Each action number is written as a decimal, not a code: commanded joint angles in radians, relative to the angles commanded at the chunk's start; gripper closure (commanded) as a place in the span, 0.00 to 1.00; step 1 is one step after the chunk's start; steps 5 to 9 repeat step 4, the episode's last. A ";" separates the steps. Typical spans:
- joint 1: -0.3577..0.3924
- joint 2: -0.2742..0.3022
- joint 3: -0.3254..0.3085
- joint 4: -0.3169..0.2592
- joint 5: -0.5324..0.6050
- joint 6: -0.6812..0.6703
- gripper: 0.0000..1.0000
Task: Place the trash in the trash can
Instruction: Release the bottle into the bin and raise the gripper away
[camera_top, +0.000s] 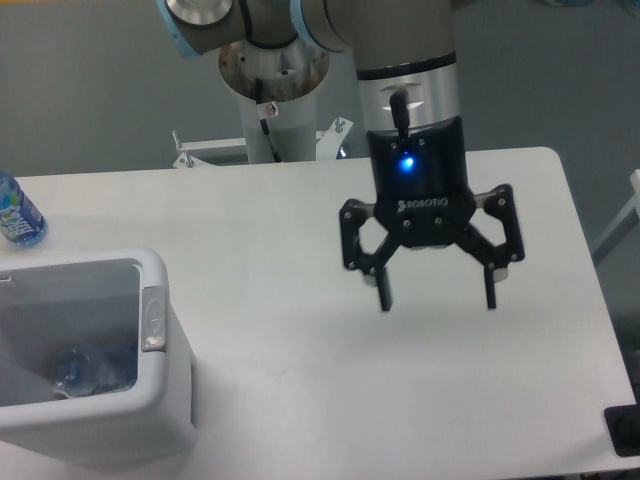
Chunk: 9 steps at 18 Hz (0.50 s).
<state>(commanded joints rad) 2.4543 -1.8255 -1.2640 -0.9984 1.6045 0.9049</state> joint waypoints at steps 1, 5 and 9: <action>0.011 0.003 0.000 -0.020 0.000 0.020 0.00; 0.037 0.014 -0.002 -0.039 0.000 0.086 0.00; 0.037 0.014 -0.002 -0.039 0.000 0.086 0.00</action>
